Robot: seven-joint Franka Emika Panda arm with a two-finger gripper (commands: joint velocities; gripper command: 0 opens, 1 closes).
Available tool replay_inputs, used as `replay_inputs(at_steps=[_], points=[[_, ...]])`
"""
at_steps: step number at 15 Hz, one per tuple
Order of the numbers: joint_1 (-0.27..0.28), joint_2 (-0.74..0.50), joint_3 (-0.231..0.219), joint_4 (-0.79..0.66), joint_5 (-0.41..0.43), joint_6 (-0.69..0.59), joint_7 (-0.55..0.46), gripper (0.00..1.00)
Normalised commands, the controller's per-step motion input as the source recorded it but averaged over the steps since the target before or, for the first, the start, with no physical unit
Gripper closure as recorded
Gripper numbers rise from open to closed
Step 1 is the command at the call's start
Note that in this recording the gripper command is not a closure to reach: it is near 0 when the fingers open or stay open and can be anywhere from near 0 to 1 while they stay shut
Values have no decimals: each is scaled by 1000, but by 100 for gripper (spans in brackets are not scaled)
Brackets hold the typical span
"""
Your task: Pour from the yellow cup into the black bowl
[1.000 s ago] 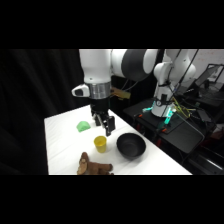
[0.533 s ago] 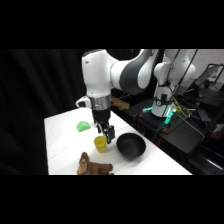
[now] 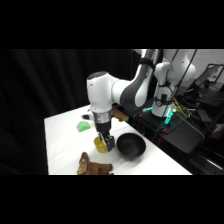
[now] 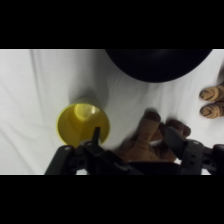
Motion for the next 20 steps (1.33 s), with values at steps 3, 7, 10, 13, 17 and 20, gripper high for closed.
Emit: replay_inputs(at_steps=[3,7,10,13,17,20], points=[[101,266,-135,201,-126,196,209,0],[122,194,-130,205,-125,108,223,100],[130,75,-126,141,-131,62,223,100],[141,-1,-145,96,-173,27,235,100],[138,-26,-136,46,-171,15,223,18],[215,-278,-187,-140,-226,-119,288,18]])
